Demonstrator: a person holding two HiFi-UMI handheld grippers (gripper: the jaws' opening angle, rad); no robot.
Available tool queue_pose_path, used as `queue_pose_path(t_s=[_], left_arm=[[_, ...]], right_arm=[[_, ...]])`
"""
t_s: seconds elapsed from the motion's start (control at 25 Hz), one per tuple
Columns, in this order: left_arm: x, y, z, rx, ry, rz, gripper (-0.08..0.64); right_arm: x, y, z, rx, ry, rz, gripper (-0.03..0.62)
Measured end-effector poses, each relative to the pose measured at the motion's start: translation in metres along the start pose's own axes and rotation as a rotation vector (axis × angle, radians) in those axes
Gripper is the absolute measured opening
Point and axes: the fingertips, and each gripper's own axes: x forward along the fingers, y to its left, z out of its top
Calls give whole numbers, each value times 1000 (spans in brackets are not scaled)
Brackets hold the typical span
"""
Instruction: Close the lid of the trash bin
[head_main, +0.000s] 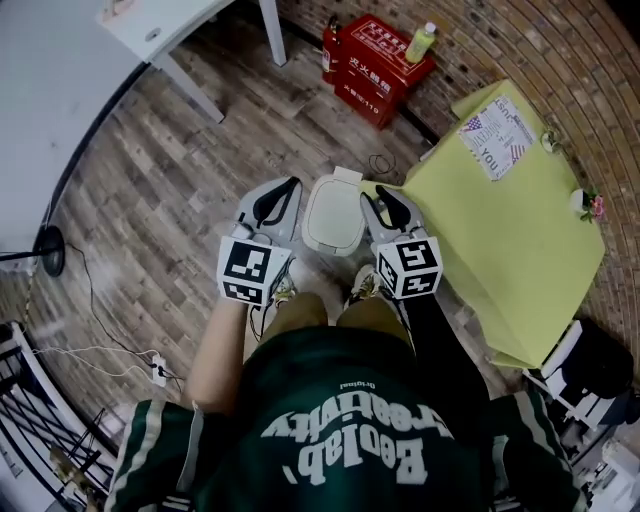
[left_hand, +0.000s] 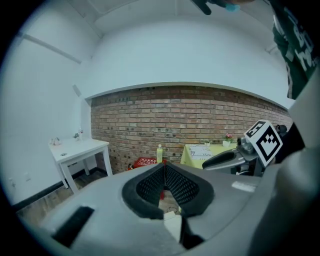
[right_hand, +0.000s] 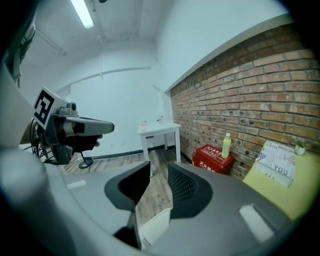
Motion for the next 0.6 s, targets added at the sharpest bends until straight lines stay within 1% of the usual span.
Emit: queue_pose_path(t_s=[0.12, 0.28, 0.36, 0.48, 0.56, 0.6], left_arm=[[-3, -4, 18, 6, -34, 10, 15], [-5, -14, 47, 20, -87, 3, 17], [-7, -18, 61, 3, -120, -7, 17], [-11, -22, 81, -19, -164, -33, 14], [-12, -25, 94, 3, -186, -31, 9], [-12, -26, 99, 17, -196, -28, 9]], right_arm=[[-11, -3, 25, -27, -49, 1, 124], [-25, -15, 57, -59, -112, -9, 124], [-32, -19, 70, -71, -141, -14, 120], [-40, -22, 87, -93, -187, -28, 79], [-45, -27, 96, -104, -211, -39, 24], [-47, -28, 100, -107, -222, -37, 8]])
